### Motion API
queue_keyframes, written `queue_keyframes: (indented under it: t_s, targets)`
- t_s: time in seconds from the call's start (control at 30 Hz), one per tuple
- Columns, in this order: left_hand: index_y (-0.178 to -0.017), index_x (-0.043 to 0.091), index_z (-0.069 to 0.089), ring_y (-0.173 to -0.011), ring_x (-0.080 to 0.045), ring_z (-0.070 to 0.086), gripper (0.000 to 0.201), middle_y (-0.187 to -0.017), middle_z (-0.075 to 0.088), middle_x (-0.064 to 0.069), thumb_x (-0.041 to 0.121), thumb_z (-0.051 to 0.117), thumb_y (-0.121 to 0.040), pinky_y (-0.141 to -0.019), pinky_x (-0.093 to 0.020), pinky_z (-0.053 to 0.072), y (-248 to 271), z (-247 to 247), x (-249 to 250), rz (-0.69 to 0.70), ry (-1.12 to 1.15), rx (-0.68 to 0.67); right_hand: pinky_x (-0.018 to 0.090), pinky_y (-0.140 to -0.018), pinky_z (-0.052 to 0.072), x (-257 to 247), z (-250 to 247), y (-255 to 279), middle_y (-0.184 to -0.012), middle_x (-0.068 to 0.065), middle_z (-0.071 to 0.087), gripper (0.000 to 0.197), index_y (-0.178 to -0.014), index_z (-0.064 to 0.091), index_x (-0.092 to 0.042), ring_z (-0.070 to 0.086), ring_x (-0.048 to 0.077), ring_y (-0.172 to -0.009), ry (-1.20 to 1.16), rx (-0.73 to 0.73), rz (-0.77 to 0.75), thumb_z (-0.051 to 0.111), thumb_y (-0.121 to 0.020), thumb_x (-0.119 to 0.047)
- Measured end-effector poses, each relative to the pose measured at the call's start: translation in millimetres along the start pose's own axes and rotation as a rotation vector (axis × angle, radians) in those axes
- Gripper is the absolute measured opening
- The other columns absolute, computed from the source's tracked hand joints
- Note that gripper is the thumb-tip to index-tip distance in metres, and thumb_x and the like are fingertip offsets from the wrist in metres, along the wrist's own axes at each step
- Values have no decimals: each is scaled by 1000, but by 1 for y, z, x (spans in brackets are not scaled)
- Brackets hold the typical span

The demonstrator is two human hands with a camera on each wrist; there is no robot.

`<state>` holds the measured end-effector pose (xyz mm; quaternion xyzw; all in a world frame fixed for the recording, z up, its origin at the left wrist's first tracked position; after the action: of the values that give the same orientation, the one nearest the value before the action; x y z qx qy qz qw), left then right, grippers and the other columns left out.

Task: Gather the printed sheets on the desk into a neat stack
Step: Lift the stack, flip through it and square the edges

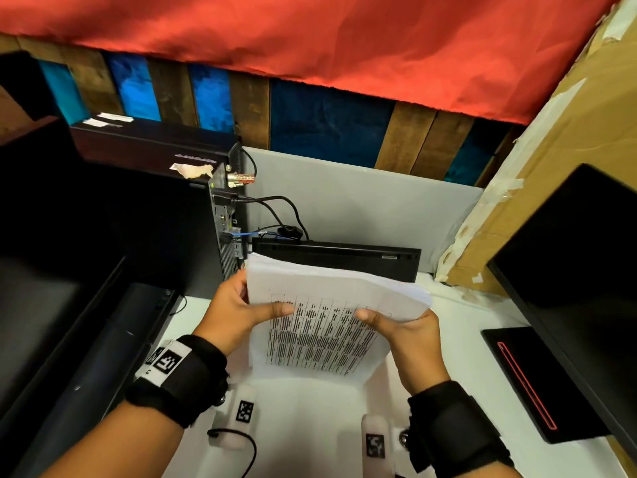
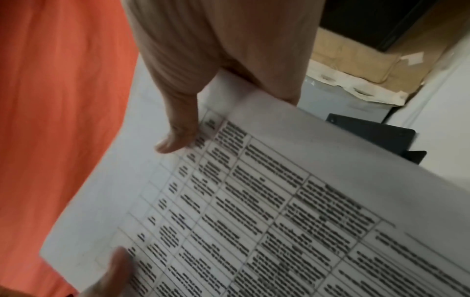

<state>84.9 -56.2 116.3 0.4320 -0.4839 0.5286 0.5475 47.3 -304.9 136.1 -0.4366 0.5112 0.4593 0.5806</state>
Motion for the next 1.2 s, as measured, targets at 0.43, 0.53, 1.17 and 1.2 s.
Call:
queue_keyframes:
  t_s: [0.43,0.53,1.17,1.2]
  targets:
    - [-107,13,67,-95,-15,73,50,-99,77,2,-4,81,-62,-73,-21,58,-1,2,2,19,-40,15,14,-111,29,-36,20,27,-146,-3,32,99,-142,27,-41,28,-4,-138,578,204,-502,88,-64,-32]
    - [-107,7,69,-93,-15,74,49,-96,78,0,-8,80,-62,-71,-19,57,-1,0,0,-6,-25,2,45,-115,29,-45,33,32,-150,-3,33,72,-141,41,-34,25,16,-142,1049,174,-599,70,-78,-55]
    - [-110,5,68,-94,-20,73,56,-99,77,-8,3,85,-57,-73,-25,59,1,-3,0,-37,2,-51,64,-115,1,-62,85,46,-159,1,28,77,-152,26,-18,17,19,-150,1489,-119,-555,52,-87,-53]
    - [-110,6,68,-94,-20,73,54,-99,77,-7,2,84,-58,-73,-25,59,2,-2,1,-34,-2,-53,64,-114,3,-60,89,47,-157,2,32,79,-151,27,-18,19,19,-149,1496,-145,-560,55,-85,-51]
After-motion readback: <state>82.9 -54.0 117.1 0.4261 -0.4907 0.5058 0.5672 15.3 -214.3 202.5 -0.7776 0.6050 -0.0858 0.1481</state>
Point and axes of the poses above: each hand's wrist, its own y-axis away from the middle knuckle, its own z-axis out of the palm, x = y × z, the point moved 6 cm from there along -y, towards the middle knuckle
